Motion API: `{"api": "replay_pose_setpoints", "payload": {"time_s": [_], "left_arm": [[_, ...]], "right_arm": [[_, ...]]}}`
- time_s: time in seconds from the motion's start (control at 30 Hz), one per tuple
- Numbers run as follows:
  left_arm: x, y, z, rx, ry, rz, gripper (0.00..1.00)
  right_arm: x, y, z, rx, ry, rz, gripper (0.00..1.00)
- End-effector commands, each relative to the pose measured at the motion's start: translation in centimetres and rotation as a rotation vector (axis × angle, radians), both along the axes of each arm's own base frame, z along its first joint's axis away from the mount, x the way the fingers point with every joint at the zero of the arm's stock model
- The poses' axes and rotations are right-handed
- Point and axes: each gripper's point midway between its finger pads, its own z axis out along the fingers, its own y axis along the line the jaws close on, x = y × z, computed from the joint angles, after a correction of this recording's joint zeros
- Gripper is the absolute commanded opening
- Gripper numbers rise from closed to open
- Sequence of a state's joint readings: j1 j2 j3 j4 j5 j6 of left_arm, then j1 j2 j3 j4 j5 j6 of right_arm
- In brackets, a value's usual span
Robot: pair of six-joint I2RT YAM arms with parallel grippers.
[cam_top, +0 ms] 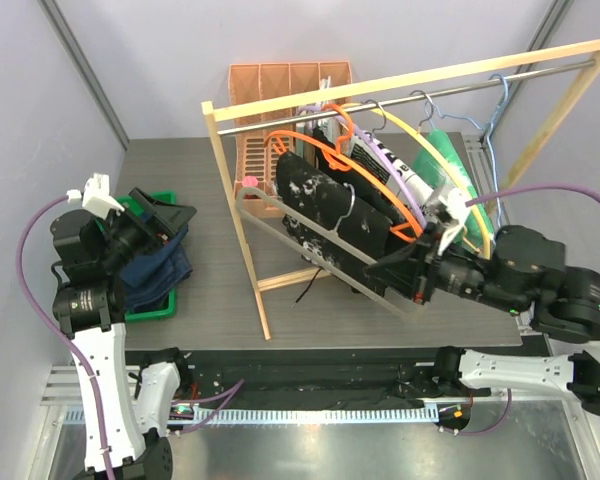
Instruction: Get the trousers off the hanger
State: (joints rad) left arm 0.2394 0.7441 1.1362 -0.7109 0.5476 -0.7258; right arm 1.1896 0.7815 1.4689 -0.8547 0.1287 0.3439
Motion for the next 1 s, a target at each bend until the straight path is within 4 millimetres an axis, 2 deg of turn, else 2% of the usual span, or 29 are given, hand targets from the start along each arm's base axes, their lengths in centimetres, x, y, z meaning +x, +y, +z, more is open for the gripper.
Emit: {"api": "replay_pose_setpoints", "payload": {"time_s": [0.0,0.17,0.2,0.27,0.5,0.7,0.83,0.97], "left_arm": [[-1.0,-2.6,2.8,0.005,-0.169,-0.179,0.80],[-1.0,-3.4,2.6,-0.023,-0.189,-0.237,0.80],[-0.9,-3.4,2.6,-0.029,-0.189,-0.237,0.79],[-0.8,-3.4,2.9,-0.033,-0.191,-0.239,0.79],[-1.0,-4.0,4.2,-0.081,-0.226,-0.266,0.78],[-0.9,-4.2,4.8,-0.114,-0.234,-0.272,0.78],[-0.6,-4.2,4.7,-0.137,-0.234,-0.269,0.77],[-0.3,-4.1,4.5,-0.149,-0.228,-0.264,0.78]], "right_arm": [[2.2,1.8,1.9,-0.003,-0.068,-0.059,0.01],[4.0,3.4,3.0,-0.016,-0.107,-0.103,0.01],[3.9,3.0,3.6,-0.024,-0.113,-0.108,0.01],[4.1,2.9,3.5,-0.042,-0.108,-0.114,0.01],[3.5,0.7,3.7,-0.047,-0.115,-0.129,0.01],[3.7,0.0,4.0,-0.084,-0.138,-0.140,0.01],[3.9,0.8,4.9,-0.055,-0.165,-0.135,0.01],[5.1,2.7,5.6,-0.074,-0.203,-0.140,0.01]]}}
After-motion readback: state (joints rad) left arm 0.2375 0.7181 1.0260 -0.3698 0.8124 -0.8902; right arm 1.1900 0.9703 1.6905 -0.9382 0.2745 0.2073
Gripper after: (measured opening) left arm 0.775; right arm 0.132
